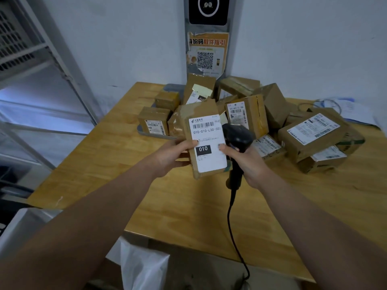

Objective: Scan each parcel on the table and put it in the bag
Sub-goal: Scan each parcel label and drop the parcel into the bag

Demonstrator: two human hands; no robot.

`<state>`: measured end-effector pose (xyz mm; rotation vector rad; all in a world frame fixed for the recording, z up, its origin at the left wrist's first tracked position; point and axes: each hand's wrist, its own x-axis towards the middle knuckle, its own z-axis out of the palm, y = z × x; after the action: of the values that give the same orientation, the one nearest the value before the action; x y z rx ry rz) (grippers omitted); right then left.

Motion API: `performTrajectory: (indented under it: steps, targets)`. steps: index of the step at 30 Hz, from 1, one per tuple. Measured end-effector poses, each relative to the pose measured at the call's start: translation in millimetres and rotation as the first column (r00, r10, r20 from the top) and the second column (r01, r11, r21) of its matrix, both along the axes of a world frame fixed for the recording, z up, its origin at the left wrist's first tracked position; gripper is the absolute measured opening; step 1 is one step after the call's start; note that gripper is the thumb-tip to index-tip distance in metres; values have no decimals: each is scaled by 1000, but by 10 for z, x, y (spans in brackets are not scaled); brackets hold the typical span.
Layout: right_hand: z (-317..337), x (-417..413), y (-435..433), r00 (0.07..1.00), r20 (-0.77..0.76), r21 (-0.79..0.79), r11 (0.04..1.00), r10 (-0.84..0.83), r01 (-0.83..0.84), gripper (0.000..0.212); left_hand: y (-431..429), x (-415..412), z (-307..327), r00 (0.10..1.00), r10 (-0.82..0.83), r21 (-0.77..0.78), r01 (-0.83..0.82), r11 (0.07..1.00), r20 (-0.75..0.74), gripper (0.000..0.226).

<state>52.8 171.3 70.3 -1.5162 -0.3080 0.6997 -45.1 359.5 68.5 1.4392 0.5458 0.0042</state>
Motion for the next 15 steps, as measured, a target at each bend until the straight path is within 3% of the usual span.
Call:
performTrajectory:
  steps: [4, 6, 10, 15]
  targets:
    - [1, 13, 14, 984, 11, -155, 972, -179, 178, 16, 81, 6, -169, 981, 192, 114, -186, 976, -43, 43]
    - [59, -39, -1, 994, 43, -176, 979, -101, 107, 9, 89, -14, -265, 968, 248, 128, -242, 962, -39, 43]
    - [141, -197, 15, 990, 144, -187, 982, 1, 26, 32, 94, -25, -405, 952, 305, 153, -297, 942, -28, 46]
    - [118, -322, 58, 986, 159, -223, 975, 58, -21, 32, 97, 3, -488, 943, 331, 158, -323, 933, -28, 47]
